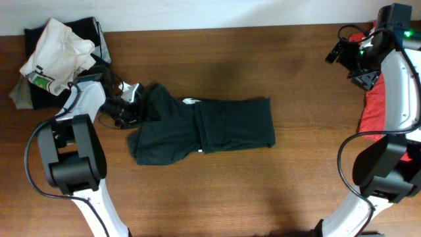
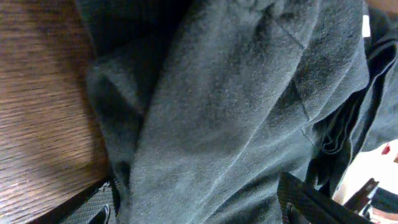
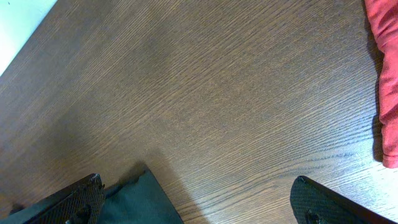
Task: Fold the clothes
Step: 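Grasp the band's left end with the left gripper and fold it rightward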
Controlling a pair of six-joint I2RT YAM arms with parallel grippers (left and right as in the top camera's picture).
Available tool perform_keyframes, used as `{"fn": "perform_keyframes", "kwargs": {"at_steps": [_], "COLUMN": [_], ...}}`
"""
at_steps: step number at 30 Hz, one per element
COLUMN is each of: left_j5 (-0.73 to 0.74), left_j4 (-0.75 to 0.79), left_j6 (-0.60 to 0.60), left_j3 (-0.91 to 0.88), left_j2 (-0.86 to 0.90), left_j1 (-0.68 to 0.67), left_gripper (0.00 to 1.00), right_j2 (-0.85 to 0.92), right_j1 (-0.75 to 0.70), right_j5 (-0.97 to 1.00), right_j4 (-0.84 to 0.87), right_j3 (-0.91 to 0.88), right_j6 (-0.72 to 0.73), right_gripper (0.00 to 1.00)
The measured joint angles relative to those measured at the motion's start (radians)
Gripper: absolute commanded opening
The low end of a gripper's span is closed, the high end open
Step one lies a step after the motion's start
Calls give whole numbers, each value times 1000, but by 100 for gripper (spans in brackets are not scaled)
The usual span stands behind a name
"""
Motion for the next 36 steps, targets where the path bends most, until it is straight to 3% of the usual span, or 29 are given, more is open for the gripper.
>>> {"fn": "perform_keyframes", "kwargs": {"at_steps": [3, 4, 5, 6, 12, 16, 20, 23, 27, 36], "left_j5": [-18, -31, -31, -37, -51, -211, -395, -454, -467, -452], "left_j4": [3, 8, 7, 7, 8, -81, -261, -382, -519, -535], "left_j6": [-5, -7, -6, -12, -15, -114, -184, -220, -230, -277], "left_j3": [-1, -5, -6, -9, -11, 31, 247, 463, 620, 622], "left_j2": [0, 9, 13, 15, 21, 21, 31, 31, 31, 31], "left_j1": [-21, -38, -48, -58, -79, -56, 92, 109, 41, -248], "left_gripper": [36, 16, 5, 2, 1, 1, 1, 1, 1, 1], "right_j2": [0, 0, 0, 0, 0, 0, 0, 0, 0, 0], "right_j1": [0, 0, 0, 0, 0, 0, 0, 0, 0, 0], "right_j5": [0, 0, 0, 0, 0, 0, 0, 0, 0, 0], "right_j4": [0, 0, 0, 0, 0, 0, 0, 0, 0, 0], "right_j3": [0, 0, 0, 0, 0, 0, 0, 0, 0, 0], "right_j6": [0, 0, 0, 0, 0, 0, 0, 0, 0, 0], "right_gripper": [99, 99, 99, 99, 99, 99, 99, 99, 99, 99]}}
